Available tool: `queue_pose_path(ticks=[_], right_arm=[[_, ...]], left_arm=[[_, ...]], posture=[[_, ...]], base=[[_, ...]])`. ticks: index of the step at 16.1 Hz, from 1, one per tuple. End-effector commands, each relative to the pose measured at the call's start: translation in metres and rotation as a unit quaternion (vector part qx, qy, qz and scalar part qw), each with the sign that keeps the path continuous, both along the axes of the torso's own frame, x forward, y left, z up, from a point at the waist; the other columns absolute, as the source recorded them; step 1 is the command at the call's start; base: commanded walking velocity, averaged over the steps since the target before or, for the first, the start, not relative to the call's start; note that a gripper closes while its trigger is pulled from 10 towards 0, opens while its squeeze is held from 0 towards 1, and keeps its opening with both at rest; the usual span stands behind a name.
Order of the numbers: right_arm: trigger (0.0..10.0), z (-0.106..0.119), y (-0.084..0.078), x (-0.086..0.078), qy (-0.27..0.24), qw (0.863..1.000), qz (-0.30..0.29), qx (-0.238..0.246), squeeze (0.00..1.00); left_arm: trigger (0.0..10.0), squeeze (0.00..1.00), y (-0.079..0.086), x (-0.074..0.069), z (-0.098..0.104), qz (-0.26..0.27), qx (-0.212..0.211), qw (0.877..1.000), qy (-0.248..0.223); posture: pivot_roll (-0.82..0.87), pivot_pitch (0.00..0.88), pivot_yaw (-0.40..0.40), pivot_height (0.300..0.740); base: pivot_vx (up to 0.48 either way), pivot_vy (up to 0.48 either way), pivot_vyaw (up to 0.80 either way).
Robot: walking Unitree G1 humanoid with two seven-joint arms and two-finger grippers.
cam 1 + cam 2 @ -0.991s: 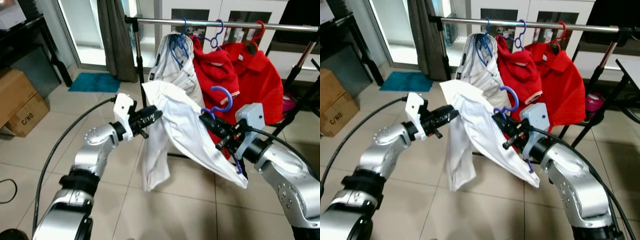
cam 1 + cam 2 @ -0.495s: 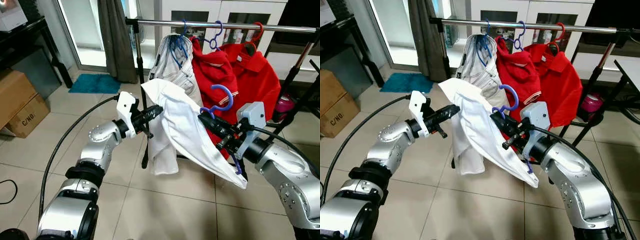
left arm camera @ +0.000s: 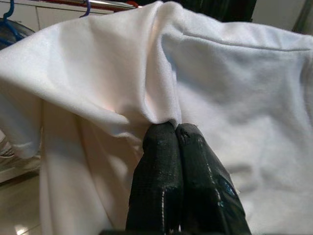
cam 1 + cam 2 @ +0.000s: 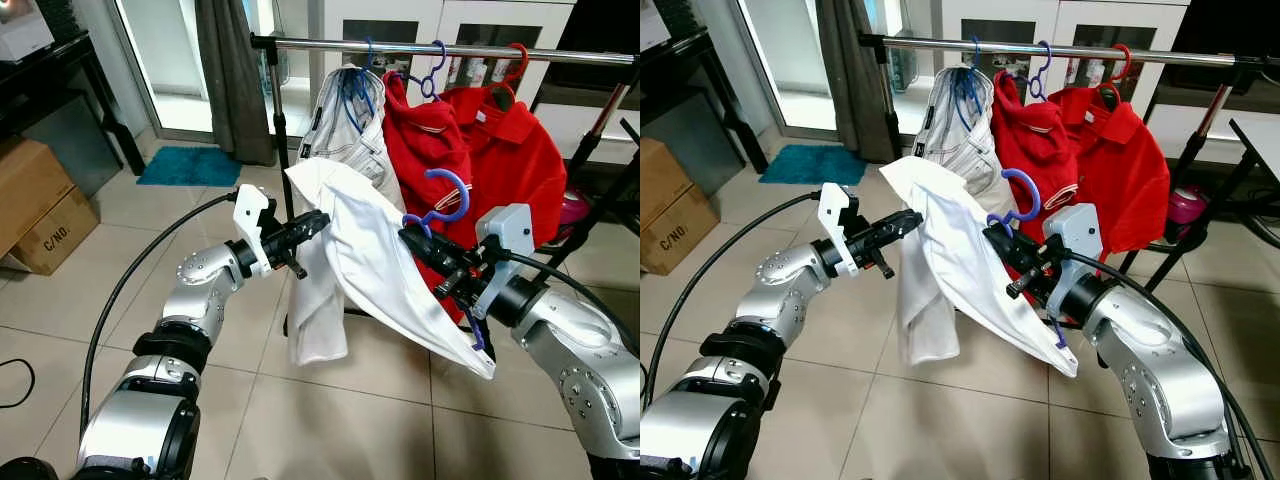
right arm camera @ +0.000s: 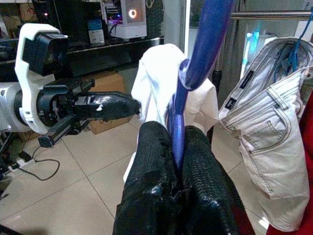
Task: Hang hanger
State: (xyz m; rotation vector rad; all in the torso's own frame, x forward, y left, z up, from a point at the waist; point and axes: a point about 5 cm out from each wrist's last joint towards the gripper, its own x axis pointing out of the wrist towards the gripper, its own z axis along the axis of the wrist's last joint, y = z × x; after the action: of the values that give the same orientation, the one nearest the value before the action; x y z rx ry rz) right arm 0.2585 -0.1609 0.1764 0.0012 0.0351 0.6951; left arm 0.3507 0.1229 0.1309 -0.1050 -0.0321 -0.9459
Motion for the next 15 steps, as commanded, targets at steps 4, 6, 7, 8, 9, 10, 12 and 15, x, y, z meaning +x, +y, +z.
queue_pose_path(ticks=[4,6,7,8,9,10,12,15], right_arm=[[10.0,0.011,0.002,-0.005,-0.021,1.0,0.002,0.013,0.0],[10.0,0.011,0.003,-0.006,-0.018,1.0,-0.001,0.009,0.0],[10.0,0.011,0.004,-0.007,-0.014,1.0,-0.004,0.007,0.0],[10.0,0.011,0.004,-0.007,-0.013,1.0,-0.005,0.006,0.0],[10.0,0.009,0.004,-0.007,-0.005,1.0,-0.013,-0.003,0.0],[10.0,0.008,0.004,-0.008,0.004,1.0,-0.02,-0.016,0.0],[10.0,0.004,0.002,-0.014,0.035,0.998,-0.021,-0.045,0.0],[10.0,-0.014,0.005,-0.024,0.067,0.996,-0.003,-0.06,0.0]], left_arm=[[0.0,0.0,0.004,0.005,0.013,0.007,-0.026,0.999,-0.018],[0.0,0.0,0.013,0.01,0.025,0.032,-0.052,0.998,-0.027],[0.0,0.0,0.018,0.013,0.033,0.047,-0.074,0.996,-0.033],[0.0,0.0,0.02,0.014,0.036,0.052,-0.082,0.995,-0.035],[0.0,0.0,0.025,0.017,0.049,0.068,-0.103,0.991,-0.046],[0.0,0.0,0.029,0.019,0.058,0.081,-0.119,0.988,-0.053],[0.0,0.0,0.039,0.027,0.082,0.121,-0.142,0.98,-0.063],[0.0,0.0,0.057,0.036,0.09,0.211,-0.142,0.966,-0.048]], posture=[[-0.25,0.007,0.082,0.74],[-0.26,0.001,0.061,0.74],[-0.26,0.0,0.047,0.74],[-0.26,0.0,0.047,0.74],[-0.27,0.0,0.014,0.74],[-0.28,0.002,-0.003,0.74],[-0.28,0.006,-0.036,0.74],[-0.24,0.032,-0.033,0.74]], base=[[0.0,0.0,0.0],[0.0,0.0,0.0],[0.0,0.0,0.0],[0.0,0.0,0.0],[0.0,0.0,0.0],[0.0,0.0,0.0],[0.0,0.0,0.0],[0.0,0.0,0.0]])
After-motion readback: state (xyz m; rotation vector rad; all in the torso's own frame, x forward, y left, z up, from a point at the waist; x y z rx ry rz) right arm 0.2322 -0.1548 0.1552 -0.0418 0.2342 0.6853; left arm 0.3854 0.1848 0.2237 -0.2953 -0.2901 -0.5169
